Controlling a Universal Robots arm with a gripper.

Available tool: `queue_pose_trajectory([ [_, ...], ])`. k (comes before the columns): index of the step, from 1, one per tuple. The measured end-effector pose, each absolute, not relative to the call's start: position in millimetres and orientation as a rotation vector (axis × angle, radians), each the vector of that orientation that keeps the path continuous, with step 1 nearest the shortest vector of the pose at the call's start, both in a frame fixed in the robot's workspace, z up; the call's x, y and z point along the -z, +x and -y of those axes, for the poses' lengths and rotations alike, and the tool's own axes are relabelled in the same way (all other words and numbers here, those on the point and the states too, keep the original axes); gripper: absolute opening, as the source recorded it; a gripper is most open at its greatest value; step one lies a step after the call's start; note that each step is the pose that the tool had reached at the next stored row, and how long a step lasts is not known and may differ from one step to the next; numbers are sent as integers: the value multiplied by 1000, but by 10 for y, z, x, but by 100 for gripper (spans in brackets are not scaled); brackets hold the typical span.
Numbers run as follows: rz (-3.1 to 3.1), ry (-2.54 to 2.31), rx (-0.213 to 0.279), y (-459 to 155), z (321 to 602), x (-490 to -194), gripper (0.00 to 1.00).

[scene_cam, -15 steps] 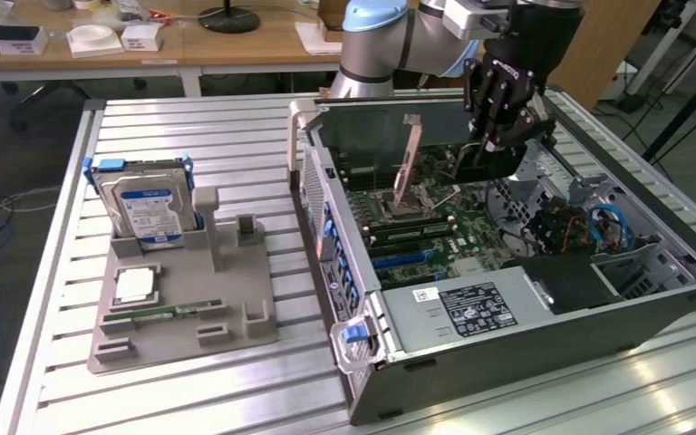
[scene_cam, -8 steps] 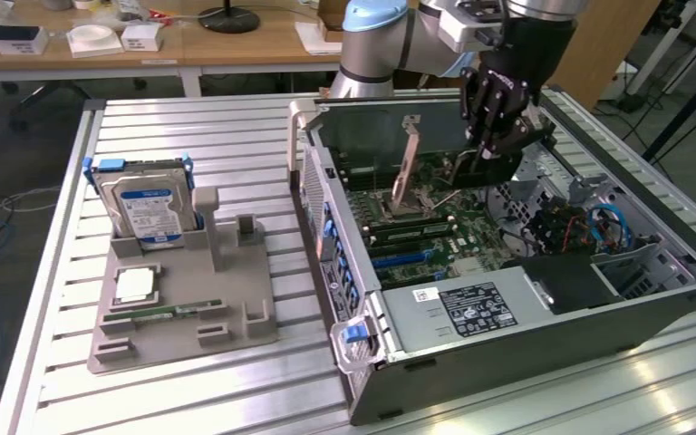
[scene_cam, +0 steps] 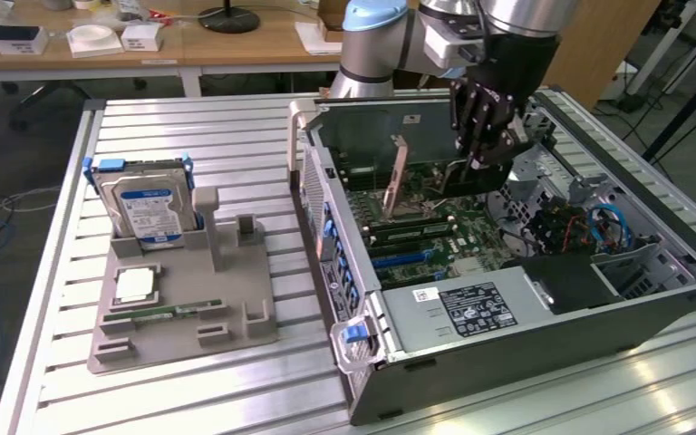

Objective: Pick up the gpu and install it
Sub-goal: 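Insert the gpu into the slot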

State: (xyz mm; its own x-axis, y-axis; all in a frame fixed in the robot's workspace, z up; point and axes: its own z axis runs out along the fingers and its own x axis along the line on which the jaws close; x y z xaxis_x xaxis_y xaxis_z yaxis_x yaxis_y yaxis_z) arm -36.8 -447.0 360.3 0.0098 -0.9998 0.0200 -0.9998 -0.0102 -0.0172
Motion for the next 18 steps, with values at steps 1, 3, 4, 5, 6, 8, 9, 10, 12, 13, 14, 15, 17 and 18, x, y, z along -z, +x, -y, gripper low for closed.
queue_pose_trajectory([
  [1,2209,2231,-42,-376,4471,-3585,26],
  [3,2210,2230,-43,-388,4471,-3549,26],
  [4,2211,2230,-43,-394,4471,-3531,26],
  [5,2211,2230,-43,-399,4471,-3512,26],
  [6,2212,2229,-43,-403,4471,-3494,26],
  [8,2213,2229,-44,-406,4471,-3458,26],
  [9,2213,2229,-44,-407,4471,-3440,26],
  [10,2213,2228,-44,-407,4471,-3422,26],
  [12,2214,2228,-44,-408,4471,-3385,26],
  [13,2214,2227,-44,-409,4471,-3367,26],
  [14,2215,2227,-44,-410,4471,-3350,26],
  [15,2215,2227,-44,-411,4471,-3331,26],
  [17,2216,2226,-44,-417,4471,-3293,26],
  [18,2215,2226,-44,-418,4471,-3277,26],
])
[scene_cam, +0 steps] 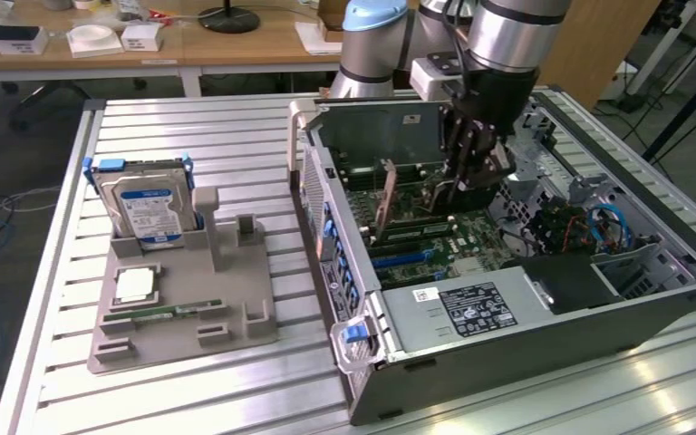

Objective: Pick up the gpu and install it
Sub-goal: 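Insert the gpu into the slot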

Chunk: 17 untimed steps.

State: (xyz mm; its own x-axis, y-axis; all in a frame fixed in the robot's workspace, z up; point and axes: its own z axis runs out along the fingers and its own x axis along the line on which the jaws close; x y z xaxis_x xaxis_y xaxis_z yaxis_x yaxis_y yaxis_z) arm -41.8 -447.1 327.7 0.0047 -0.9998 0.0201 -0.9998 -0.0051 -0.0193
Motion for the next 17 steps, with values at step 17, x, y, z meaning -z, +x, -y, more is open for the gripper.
queue_pose_trajectory([
  [17,2216,2226,-44,-440,4471,-3084,26],
])
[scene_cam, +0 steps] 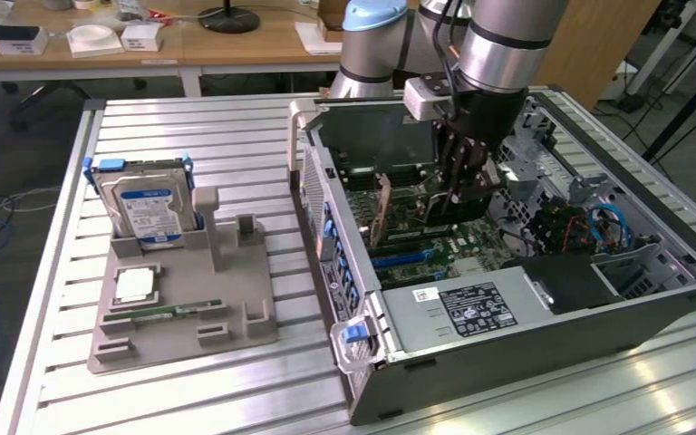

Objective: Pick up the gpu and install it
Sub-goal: 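Insert the gpu into the slot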

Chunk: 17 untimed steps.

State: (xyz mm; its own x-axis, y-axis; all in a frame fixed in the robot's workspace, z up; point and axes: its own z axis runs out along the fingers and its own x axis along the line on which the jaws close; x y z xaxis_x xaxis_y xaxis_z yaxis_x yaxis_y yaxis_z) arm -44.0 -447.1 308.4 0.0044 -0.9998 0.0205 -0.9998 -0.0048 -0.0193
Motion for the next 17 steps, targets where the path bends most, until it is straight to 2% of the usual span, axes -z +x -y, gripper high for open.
queue_pose_trajectory([
  [17,2230,2212,-45,-519,4478,-2991,26],
])
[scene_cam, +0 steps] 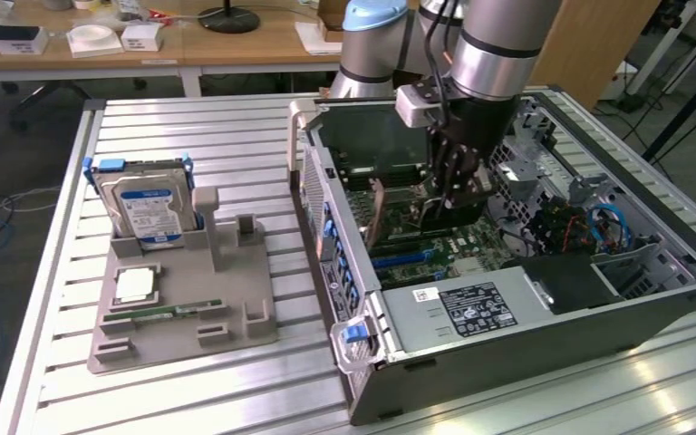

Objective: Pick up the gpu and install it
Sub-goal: 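Insert the gpu into the slot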

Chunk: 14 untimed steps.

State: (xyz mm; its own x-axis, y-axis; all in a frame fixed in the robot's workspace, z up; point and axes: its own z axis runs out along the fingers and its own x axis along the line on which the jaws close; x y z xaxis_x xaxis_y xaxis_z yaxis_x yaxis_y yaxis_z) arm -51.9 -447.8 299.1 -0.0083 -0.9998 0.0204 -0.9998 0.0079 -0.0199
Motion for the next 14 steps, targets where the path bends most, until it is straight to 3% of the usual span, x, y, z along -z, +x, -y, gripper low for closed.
queue_pose_trajectory([
  [14,2246,2195,-46,-727,4483,-2737,26],
])
